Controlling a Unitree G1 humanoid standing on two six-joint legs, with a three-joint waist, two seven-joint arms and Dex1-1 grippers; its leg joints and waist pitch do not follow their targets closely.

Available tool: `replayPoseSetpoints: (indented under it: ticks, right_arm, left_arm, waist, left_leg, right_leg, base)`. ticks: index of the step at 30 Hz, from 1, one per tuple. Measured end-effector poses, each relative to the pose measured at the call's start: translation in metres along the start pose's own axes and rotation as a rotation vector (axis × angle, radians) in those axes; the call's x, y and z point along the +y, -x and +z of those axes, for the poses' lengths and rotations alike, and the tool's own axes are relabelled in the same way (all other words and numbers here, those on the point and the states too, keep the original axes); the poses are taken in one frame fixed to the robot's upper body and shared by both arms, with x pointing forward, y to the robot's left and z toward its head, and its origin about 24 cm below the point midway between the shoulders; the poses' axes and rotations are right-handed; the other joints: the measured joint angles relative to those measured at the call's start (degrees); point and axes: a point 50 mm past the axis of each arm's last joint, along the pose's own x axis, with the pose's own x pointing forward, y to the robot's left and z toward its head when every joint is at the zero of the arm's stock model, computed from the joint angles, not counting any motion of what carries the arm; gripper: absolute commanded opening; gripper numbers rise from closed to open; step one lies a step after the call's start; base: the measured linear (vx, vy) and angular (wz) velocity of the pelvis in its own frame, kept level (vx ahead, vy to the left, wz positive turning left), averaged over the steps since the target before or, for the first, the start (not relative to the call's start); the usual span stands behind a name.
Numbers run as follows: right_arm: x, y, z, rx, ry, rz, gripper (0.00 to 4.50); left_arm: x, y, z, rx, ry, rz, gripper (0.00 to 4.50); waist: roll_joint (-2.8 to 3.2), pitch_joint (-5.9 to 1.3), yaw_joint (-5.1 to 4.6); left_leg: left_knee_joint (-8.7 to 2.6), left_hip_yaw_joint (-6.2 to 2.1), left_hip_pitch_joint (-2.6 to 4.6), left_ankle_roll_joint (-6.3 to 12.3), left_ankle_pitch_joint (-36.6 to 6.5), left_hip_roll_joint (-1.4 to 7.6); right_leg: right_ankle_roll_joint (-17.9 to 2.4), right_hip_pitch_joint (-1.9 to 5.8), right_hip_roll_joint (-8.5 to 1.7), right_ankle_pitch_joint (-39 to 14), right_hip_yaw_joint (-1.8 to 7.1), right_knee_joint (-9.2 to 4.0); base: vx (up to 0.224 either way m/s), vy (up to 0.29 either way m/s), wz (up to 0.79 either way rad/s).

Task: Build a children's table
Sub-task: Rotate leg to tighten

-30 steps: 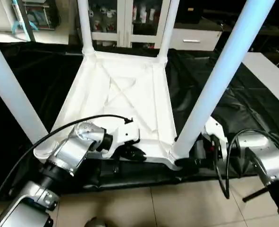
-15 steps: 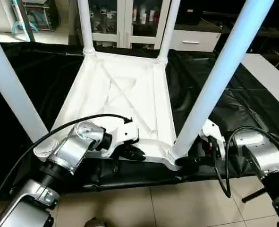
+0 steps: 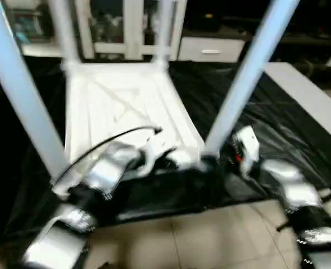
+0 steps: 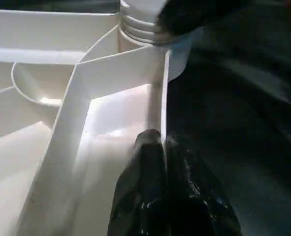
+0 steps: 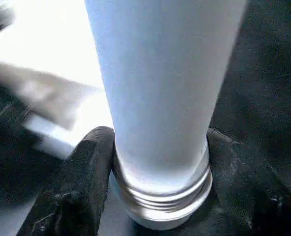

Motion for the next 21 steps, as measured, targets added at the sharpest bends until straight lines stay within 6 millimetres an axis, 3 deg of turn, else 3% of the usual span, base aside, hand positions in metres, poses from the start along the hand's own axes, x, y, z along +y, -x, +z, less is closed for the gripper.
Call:
replayPoseSetpoints:
  ticks: [5, 8, 11, 14, 15, 18, 19, 21]
  right_arm:
    - [0.014, -0.041, 0.012, -0.069, -0.060, -0.318, 2.59]
    - [0.022, -0.054, 0.019, -0.105, -0.078, -0.411, 2.59]
    - [0.023, -0.054, 0.022, -0.125, -0.072, -0.412, 2.59]
    - [0.020, -0.048, 0.021, -0.146, -0.080, -0.400, 2.59]
    - [0.017, -0.043, 0.019, -0.156, -0.077, -0.388, 2.94]
    - [0.010, -0.026, 0.018, -0.192, -0.041, -0.350, 3.29]
    - [0.010, -0.021, 0.018, -0.206, -0.029, -0.328, 3.32]
    - [0.027, -0.021, 0.023, -0.242, 0.031, -0.171, 3.43]
  left_arm:
    - [0.003, -0.018, 0.014, -0.002, 0.024, 0.192, 0.00]
    - [0.005, -0.020, 0.018, -0.011, 0.008, 0.244, 0.00]
    - [0.005, -0.019, 0.020, -0.023, 0.003, 0.252, 0.00]
    - [0.004, -0.020, 0.021, -0.035, -0.008, 0.247, 0.00]
    - [0.003, -0.022, 0.023, -0.043, -0.015, 0.240, 0.00]
    - [0.002, -0.021, 0.026, -0.062, -0.040, 0.220, 0.00]
    - [0.003, -0.019, 0.027, -0.067, -0.047, 0.224, 0.00]
    - [0.014, -0.010, 0.021, -0.053, -0.053, 0.275, 0.00]
  waist:
    - [0.01, -0.01, -0.70]
    - [0.29, -0.04, -0.63]
    - [1.04, -0.07, -0.10]
    - [1.10, -0.02, 0.15]
    - [1.12, -0.01, 0.59]
    - [1.08, 0.04, 1.68]
    - [0.99, 0.09, 1.74]
    - [0.32, 0.41, 0.56]
  left_leg:
    - [-0.06, -0.03, -0.23, -0.23, 0.12, 0.00]
    - [-0.22, 0.00, -0.56, -0.24, 0.11, 0.00]
    - [-0.23, 0.14, -0.83, 0.31, 0.18, -0.01]
    - [-0.24, 0.20, -0.88, 0.36, 0.18, 0.01]
    - [-0.24, 0.20, -0.88, 0.36, 0.17, 0.00]
    - [-0.20, 0.29, -0.86, 0.36, 0.18, 0.00]
    - [-0.19, 0.29, -0.85, 0.35, 0.19, 0.00]
    - [-0.15, 0.20, -0.86, 0.33, 0.19, 0.06]
  right_leg:
    - [-0.25, -0.50, 0.20, 0.35, -0.13, 0.11]
    - [-0.15, -0.85, 0.24, 0.29, -0.18, 0.02]
    - [-0.15, -1.06, 0.23, 0.27, -0.16, -0.11]
    - [-0.15, -1.13, 0.22, 0.27, -0.15, -0.11]
    - [-0.16, -1.13, 0.19, 0.27, -0.16, -0.11]
    - [-0.15, -1.12, 0.14, 0.27, -0.09, -0.10]
    - [-0.14, -1.11, 0.14, 0.28, -0.09, -0.09]
    - [-0.06, -1.15, 0.25, 0.44, -0.11, 0.04]
  base:
    - [0.000, 0.000, 0.00]
    - [0.000, 0.000, 0.00]
    - [0.000, 0.000, 0.00]
    - [0.000, 0.000, 0.00]
    - [0.000, 0.000, 0.00]
    - [0.000, 0.000, 0.00]
    - [0.000, 0.000, 0.00]
    - [0.000, 0.000, 0.00]
